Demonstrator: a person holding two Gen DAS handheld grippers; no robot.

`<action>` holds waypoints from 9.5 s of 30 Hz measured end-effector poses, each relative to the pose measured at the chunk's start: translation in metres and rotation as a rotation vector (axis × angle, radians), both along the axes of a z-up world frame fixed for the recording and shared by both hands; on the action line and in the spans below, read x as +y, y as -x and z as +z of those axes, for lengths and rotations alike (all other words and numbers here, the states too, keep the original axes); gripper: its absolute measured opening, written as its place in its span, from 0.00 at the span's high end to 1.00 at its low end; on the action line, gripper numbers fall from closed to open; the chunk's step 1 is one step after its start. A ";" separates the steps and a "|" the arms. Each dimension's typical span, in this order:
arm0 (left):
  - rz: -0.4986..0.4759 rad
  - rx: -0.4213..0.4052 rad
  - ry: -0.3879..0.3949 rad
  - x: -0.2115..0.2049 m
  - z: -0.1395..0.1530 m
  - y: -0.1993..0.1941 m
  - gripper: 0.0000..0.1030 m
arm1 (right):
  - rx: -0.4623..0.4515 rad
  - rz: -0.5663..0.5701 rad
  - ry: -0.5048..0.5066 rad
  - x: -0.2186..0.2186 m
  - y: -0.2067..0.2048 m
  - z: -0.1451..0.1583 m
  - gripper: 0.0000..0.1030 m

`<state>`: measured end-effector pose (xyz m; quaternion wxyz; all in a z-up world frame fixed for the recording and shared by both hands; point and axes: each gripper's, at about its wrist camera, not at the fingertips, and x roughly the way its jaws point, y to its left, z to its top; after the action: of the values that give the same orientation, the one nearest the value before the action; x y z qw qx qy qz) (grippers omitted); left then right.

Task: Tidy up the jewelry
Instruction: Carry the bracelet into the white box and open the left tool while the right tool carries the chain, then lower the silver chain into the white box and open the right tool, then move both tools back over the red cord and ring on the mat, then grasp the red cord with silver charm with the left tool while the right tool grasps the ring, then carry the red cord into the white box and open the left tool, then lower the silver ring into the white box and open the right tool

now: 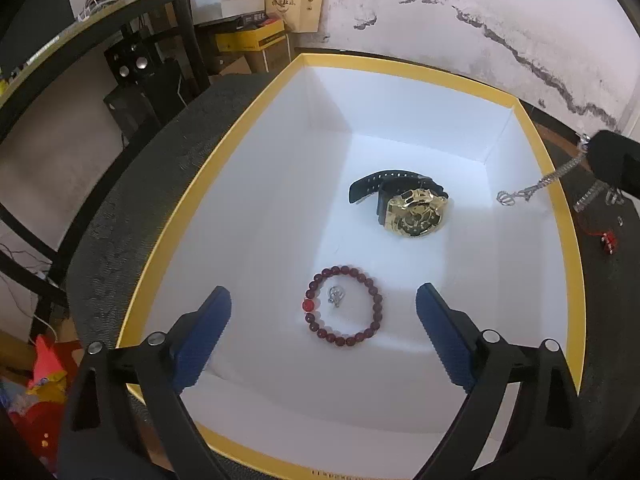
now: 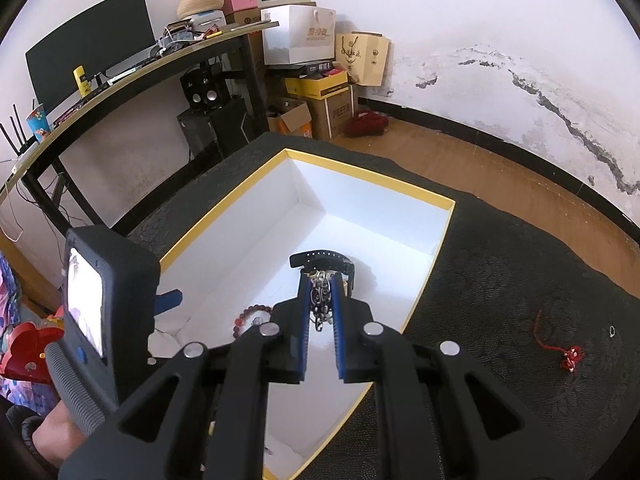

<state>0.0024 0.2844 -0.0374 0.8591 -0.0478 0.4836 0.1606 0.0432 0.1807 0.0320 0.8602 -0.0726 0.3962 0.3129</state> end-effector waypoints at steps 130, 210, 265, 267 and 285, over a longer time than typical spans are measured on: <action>-0.436 -0.124 0.002 -0.384 -0.082 -0.152 0.69 | 0.119 -0.720 0.014 -0.448 0.001 -0.089 0.06; -0.243 -0.170 0.035 -0.170 0.072 -0.038 0.70 | -0.073 -0.294 -0.047 -0.208 0.003 0.032 0.82; 0.009 -0.030 0.023 0.013 0.000 0.005 0.68 | -0.057 -0.012 0.014 -0.006 0.019 0.009 0.82; 0.009 -0.044 0.018 0.013 0.003 0.007 0.49 | -0.057 -0.011 0.014 -0.006 0.018 0.008 0.82; 0.007 -0.092 -0.021 0.018 0.018 0.017 0.10 | -0.011 0.024 0.037 0.004 0.005 -0.017 0.82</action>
<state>-0.0144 0.3025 -0.0198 0.8803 -0.0479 0.4418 0.1662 0.0380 0.1850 0.0148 0.8570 -0.0952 0.3961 0.3156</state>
